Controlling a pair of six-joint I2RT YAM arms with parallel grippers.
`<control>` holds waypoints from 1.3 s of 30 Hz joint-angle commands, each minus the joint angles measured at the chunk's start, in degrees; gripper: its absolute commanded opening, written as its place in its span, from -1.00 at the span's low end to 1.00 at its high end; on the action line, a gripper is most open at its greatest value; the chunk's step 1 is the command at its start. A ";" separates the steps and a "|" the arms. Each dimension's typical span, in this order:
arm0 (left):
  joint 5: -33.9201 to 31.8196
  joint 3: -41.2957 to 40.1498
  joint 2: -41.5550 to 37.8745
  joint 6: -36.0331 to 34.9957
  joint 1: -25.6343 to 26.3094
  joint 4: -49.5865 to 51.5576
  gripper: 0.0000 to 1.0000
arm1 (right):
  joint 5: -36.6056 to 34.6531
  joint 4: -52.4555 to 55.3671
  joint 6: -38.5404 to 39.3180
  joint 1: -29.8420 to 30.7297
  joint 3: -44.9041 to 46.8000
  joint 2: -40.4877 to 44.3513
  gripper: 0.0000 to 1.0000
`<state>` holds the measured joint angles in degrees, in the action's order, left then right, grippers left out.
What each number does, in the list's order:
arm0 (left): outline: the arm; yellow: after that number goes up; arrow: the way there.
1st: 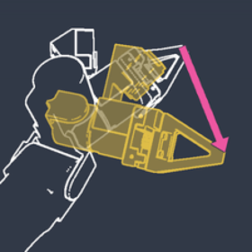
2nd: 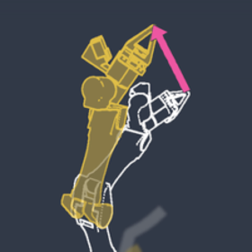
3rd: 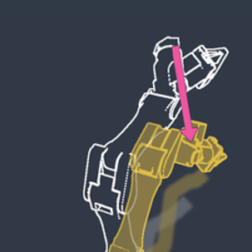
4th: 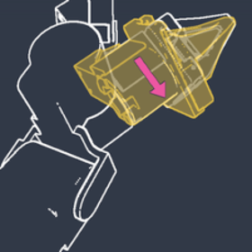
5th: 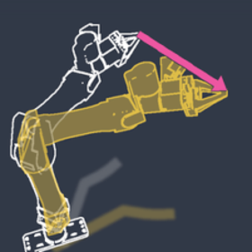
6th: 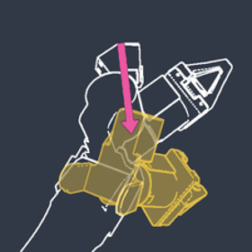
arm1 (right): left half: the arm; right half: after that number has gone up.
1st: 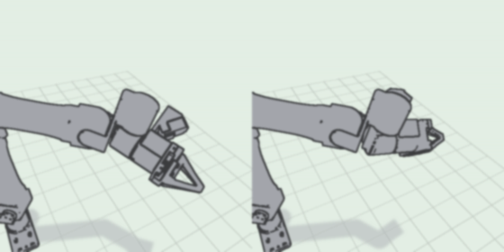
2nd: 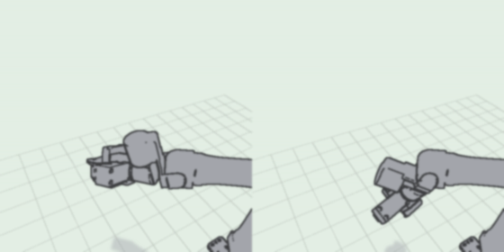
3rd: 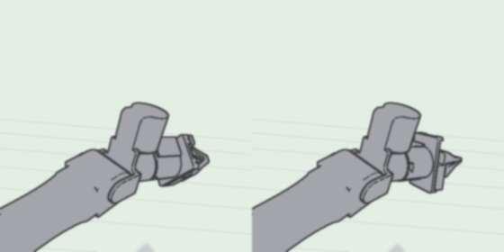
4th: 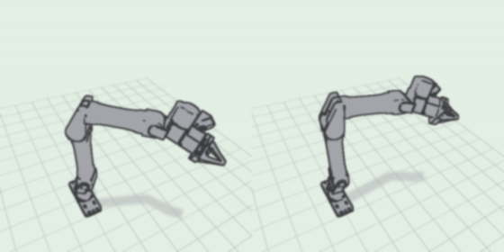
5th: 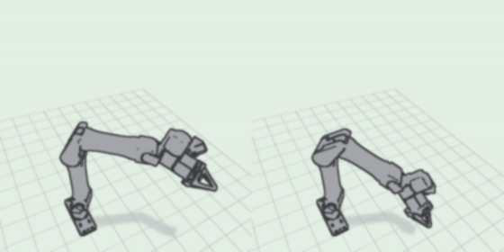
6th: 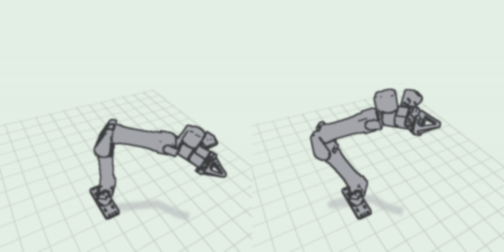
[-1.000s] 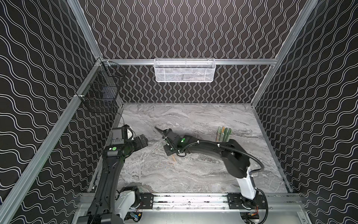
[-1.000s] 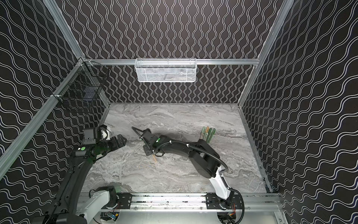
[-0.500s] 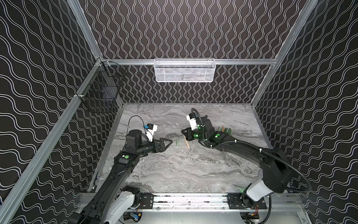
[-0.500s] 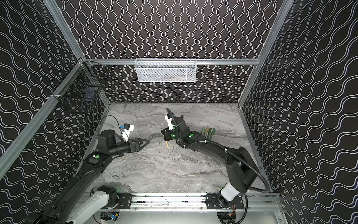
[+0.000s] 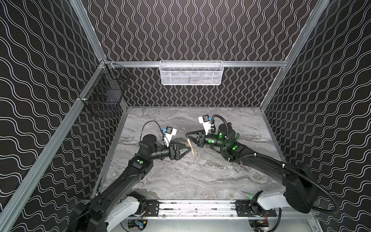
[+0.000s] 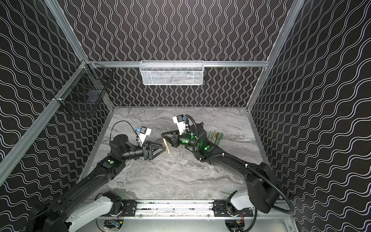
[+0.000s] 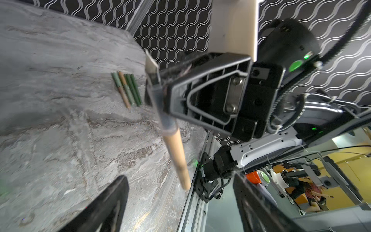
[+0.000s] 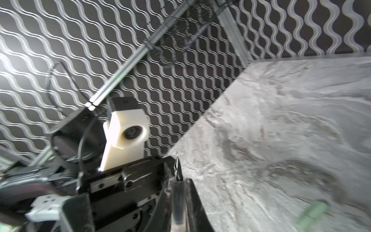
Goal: Insert pens into pen caps
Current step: Pass a pen.
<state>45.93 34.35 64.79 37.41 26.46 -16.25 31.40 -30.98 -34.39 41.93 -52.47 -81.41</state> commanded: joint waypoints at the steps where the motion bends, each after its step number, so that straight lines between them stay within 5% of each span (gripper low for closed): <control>1: 1.25 -0.64 -0.09 1.46 1.04 -8.40 0.66 | 5.52 -13.12 -6.59 0.06 1.42 -0.19 -0.72; 5: -0.67 -1.37 -0.19 1.28 2.55 -9.14 0.39 | 5.26 -17.31 -8.97 0.29 2.84 -0.51 -0.72; 15: -1.10 -4.36 1.52 7.22 2.99 -22.70 0.15 | 1.57 -16.23 -7.20 2.71 4.12 2.21 -0.72; 22: 0.52 -5.25 2.53 10.28 3.07 -30.48 -0.29 | -1.21 -18.78 -8.26 2.97 6.46 3.39 -0.72; 31: 0.77 -3.66 -0.08 6.53 3.08 -22.01 -1.00 | -4.67 -17.06 -7.35 2.98 6.87 3.91 -0.71; 35: -0.69 0.01 -1.07 1.50 3.07 -9.12 -1.00 | -4.76 -15.52 -6.95 2.95 6.30 3.55 -0.66; 39: -7.02 7.08 -1.87 -8.84 3.08 16.14 -1.00 | -6.31 -8.61 -3.98 2.96 4.13 3.71 -0.40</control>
<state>42.96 37.76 63.24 38.59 29.47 -18.55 27.49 -44.58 -40.93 44.88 -46.94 -77.71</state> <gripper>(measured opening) 0.112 0.284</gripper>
